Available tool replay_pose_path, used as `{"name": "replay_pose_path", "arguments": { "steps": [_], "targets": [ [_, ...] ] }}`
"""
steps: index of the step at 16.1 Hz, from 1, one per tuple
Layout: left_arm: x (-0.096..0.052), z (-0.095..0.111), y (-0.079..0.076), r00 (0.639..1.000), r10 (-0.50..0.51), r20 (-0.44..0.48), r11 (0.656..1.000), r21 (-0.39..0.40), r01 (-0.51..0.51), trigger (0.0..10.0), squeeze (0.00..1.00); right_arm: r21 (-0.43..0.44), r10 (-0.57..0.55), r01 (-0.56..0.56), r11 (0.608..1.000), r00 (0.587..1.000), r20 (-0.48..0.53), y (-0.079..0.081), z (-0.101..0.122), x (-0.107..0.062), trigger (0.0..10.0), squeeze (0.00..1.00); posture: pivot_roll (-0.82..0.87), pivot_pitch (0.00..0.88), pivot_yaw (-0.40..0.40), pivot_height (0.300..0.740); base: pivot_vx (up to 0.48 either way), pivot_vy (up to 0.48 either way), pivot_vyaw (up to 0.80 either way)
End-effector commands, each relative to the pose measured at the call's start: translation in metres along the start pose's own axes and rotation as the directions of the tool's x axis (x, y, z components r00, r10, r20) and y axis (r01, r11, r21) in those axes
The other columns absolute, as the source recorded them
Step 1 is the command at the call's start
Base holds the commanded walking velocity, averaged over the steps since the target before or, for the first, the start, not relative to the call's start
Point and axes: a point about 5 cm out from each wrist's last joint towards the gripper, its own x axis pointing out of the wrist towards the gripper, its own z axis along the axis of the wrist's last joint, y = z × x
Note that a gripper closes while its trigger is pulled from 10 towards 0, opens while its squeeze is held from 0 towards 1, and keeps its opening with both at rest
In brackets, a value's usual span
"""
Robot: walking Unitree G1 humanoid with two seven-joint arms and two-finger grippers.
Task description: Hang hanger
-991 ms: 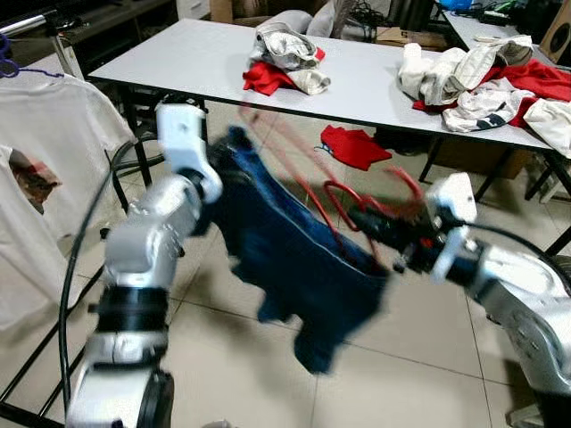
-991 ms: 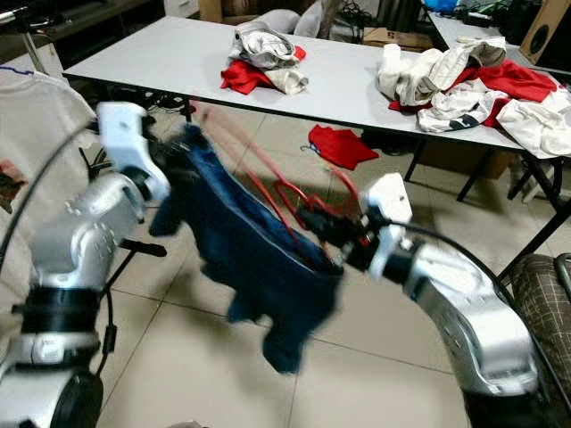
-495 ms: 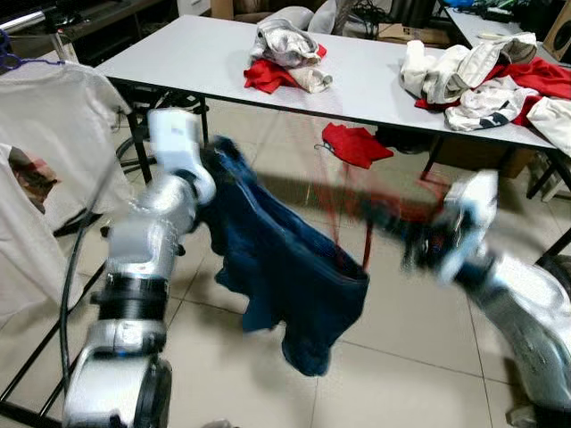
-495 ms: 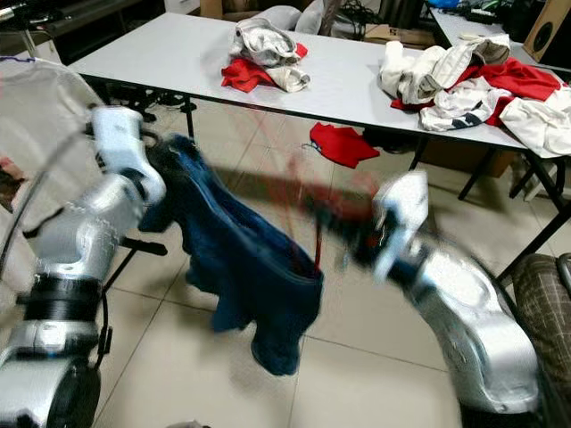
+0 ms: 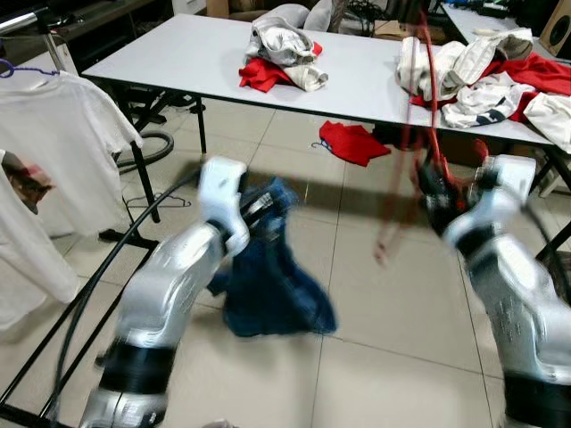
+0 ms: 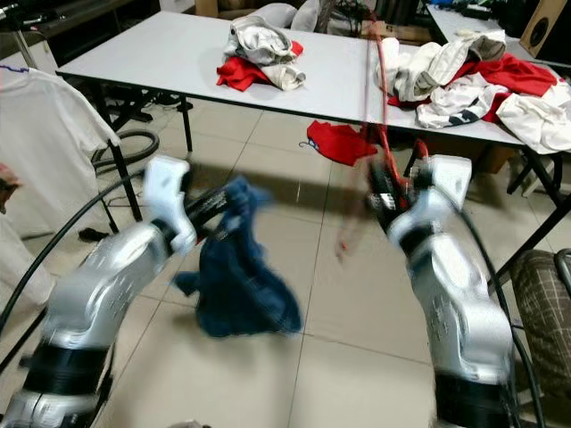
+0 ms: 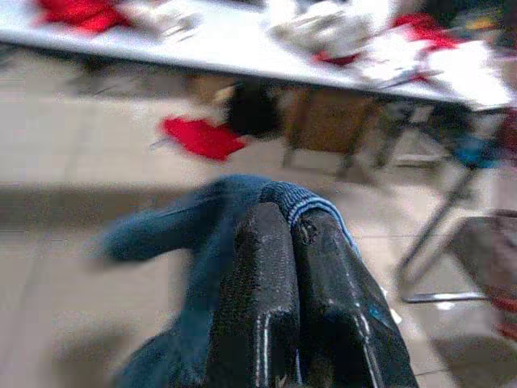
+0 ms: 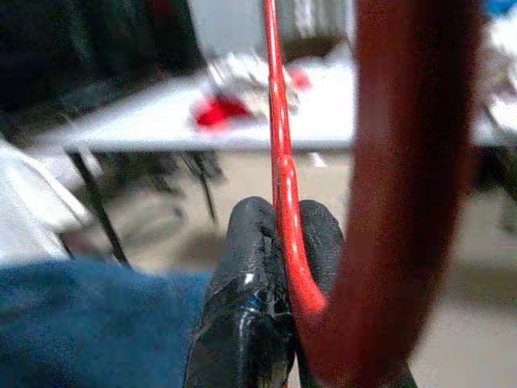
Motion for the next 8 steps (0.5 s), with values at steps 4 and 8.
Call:
{"name": "replay_pose_path", "arguments": {
  "steps": [4,8],
  "targets": [
    [-0.031,0.001,0.024,0.973,0.192,0.129,0.98,0.033,-0.198,10.0,0.0,-0.17,-0.165,0.13,0.977,0.963,-0.212,0.004,-0.043,-0.041,10.0,0.0,-0.04,0.0,0.007,0.74,0.0,0.0,0.0],
    [-0.038,-0.011,0.016,0.978,0.172,0.119,0.972,0.14,-0.188,10.0,0.0,-0.106,-0.277,0.262,0.959,0.946,-0.167,0.005,-0.047,-0.052,10.0,0.0,-0.05,0.0,0.03,0.74,0.0,0.0,0.0]
  ]
}}
